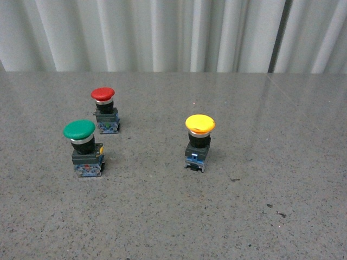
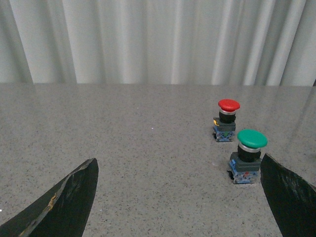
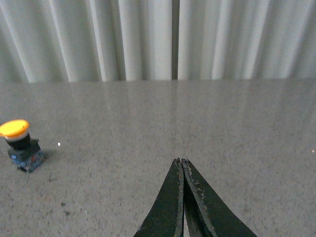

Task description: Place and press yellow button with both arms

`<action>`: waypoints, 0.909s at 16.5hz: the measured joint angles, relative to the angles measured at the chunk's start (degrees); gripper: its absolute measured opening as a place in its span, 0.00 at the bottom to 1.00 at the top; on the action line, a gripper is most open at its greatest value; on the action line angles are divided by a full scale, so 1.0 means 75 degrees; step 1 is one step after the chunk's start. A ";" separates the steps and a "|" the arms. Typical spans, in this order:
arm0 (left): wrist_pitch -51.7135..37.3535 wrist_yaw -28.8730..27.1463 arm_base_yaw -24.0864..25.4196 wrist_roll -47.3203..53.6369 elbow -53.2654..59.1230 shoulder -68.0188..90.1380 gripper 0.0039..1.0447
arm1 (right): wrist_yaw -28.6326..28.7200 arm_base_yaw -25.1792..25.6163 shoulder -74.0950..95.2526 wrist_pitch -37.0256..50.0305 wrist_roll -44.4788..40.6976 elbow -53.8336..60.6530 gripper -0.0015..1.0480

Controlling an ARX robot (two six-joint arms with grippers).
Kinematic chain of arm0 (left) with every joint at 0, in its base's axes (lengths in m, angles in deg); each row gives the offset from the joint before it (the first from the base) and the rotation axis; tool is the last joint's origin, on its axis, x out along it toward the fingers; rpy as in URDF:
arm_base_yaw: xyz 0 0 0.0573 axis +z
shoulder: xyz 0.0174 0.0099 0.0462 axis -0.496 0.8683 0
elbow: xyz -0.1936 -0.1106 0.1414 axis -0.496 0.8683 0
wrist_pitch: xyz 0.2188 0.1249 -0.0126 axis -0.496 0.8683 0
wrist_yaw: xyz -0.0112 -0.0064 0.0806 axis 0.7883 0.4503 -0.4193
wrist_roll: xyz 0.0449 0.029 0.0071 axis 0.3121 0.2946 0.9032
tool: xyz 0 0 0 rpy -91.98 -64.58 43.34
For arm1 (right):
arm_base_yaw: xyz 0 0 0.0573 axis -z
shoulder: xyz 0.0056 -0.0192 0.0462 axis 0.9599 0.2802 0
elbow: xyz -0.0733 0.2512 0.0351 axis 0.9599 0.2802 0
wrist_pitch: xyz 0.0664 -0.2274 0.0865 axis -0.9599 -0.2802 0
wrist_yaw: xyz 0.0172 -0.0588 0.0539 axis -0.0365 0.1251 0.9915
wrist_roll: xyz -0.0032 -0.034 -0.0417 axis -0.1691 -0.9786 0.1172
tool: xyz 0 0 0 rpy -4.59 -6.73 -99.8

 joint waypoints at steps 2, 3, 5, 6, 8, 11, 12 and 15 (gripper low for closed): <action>0.0000 0.0003 0.0000 0.0000 0.0000 0.0000 0.94 | 0.0000 0.0000 0.0006 0.0029 0.0000 0.0000 0.02; 0.0000 0.0003 0.0000 0.0000 0.0000 0.0000 0.94 | 0.0000 0.0000 0.0006 -0.0038 0.0000 0.0000 0.02; -0.0003 0.0003 0.0000 0.0000 0.0000 0.0000 0.94 | 0.0000 0.0000 0.0006 -0.0017 0.0000 0.0000 0.02; -0.0003 0.0003 0.0000 0.0000 0.0000 0.0000 0.94 | 0.0000 0.0000 0.0006 -0.0017 0.0000 0.0000 0.02; -0.0003 0.0003 0.0000 0.0000 0.0000 0.0000 0.94 | 0.0000 0.0000 0.0006 -0.0015 -0.0003 0.0000 0.11; -0.0003 0.0003 0.0000 0.0000 0.0000 0.0000 0.94 | 0.0000 0.0000 0.0006 -0.0015 -0.0003 0.0000 0.42; 0.0000 0.0003 0.0000 0.0000 -0.0003 0.0000 0.94 | 0.0000 0.0000 0.0006 -0.0015 -0.0003 0.0000 0.54; -0.0003 0.0003 0.0000 0.0000 0.0000 0.0000 0.94 | 0.0000 0.0000 0.0006 -0.0015 -0.0003 0.0000 0.86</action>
